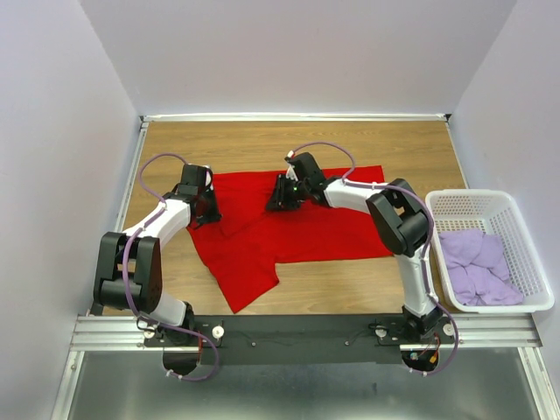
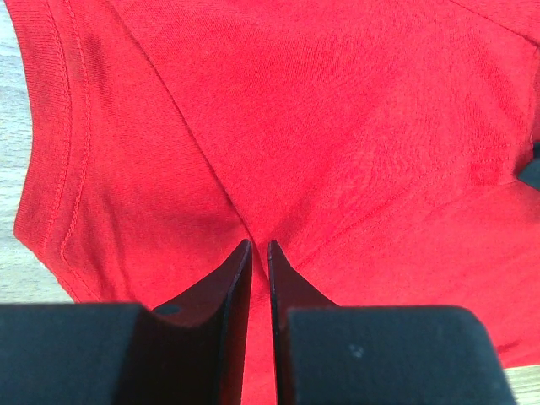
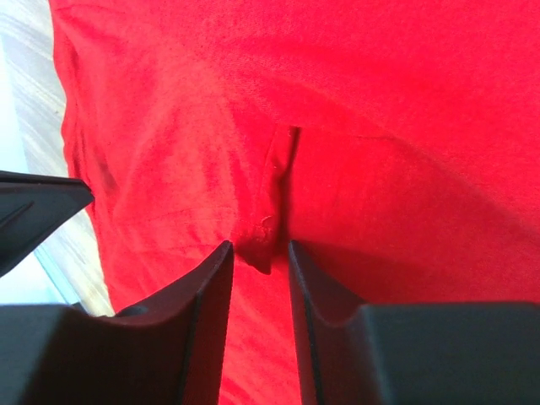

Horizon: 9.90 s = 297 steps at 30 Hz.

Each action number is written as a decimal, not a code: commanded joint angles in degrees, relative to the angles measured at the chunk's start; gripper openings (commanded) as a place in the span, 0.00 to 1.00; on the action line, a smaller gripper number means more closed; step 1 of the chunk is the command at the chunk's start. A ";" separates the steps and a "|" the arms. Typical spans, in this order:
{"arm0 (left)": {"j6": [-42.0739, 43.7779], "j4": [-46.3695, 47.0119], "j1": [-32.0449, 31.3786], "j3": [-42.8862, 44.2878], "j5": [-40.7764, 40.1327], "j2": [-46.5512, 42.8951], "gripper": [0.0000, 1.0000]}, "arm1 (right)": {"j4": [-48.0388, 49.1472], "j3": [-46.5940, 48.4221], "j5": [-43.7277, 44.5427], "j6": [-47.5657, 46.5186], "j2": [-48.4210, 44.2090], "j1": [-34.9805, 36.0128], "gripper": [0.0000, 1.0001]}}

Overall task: Fold and stack the t-shirts
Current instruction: Fold the tshirt

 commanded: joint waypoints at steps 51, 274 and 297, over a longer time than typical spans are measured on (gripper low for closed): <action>0.42 -2.54 0.06 0.86 -0.54 -3.54 0.21 | -3.48 -2.48 7.49 4.58 -5.33 3.33 0.13; -13.47 -5.88 7.61 -9.16 -13.72 -8.90 0.00 | -31.08 -32.72 35.45 1.41 -34.52 -27.52 0.49; -11.71 -7.89 9.37 -7.67 -12.93 -9.51 0.00 | -33.01 -34.22 38.96 0.71 -34.60 -27.61 0.05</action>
